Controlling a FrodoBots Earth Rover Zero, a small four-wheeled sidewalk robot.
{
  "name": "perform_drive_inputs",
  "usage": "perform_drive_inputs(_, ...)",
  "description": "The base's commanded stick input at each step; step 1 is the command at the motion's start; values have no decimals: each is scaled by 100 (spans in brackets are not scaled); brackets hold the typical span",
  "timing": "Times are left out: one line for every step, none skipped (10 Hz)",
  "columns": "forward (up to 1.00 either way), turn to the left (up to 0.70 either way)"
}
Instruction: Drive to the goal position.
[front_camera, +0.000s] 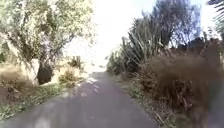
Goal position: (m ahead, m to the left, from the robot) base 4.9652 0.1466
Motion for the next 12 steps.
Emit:
perform_drive_inputs(70, 0)
perform_drive_inputs(70, 0)
perform_drive_inputs(70, 0)
perform_drive_inputs(70, 0)
perform_drive_inputs(70, 0)
perform_drive_inputs(70, 0)
perform_drive_inputs(70, 0)
perform_drive_inputs(70, 0)
perform_drive_inputs(70, 0)
perform_drive_inputs(70, 0)
perform_drive_inputs(70, 0)
perform_drive_inputs(70, 0)
